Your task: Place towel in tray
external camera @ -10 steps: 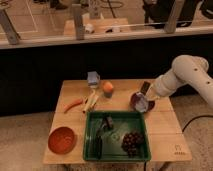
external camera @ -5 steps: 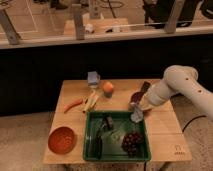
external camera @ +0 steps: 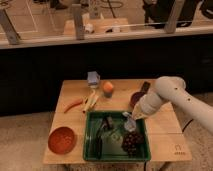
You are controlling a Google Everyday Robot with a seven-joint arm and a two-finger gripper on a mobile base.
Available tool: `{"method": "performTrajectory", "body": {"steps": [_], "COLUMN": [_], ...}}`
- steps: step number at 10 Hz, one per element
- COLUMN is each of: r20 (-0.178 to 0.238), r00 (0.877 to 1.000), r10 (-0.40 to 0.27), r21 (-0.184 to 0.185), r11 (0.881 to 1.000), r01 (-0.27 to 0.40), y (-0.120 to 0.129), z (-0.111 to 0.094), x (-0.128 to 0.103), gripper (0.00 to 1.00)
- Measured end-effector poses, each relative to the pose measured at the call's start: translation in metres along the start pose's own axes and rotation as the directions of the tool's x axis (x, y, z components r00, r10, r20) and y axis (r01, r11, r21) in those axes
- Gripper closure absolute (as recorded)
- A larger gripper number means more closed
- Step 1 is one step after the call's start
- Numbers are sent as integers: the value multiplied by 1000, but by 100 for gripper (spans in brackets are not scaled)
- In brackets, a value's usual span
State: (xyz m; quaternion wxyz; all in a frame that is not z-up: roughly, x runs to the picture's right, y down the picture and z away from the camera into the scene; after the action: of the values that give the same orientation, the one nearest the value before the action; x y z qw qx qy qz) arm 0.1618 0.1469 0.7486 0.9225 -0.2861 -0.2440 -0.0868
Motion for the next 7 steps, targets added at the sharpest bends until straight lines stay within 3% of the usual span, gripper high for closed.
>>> {"method": "performTrajectory", "body": {"steps": [6,7], "r20": [-10,-13], "r00": [1000,1000], "r10": [-21,-19], "r21": [-30,-35], "r11": [999,999], "r01": [20,18], "y": [3,3], "z": [24,26], "x": [-7,-7], "gripper": [27,21]}}
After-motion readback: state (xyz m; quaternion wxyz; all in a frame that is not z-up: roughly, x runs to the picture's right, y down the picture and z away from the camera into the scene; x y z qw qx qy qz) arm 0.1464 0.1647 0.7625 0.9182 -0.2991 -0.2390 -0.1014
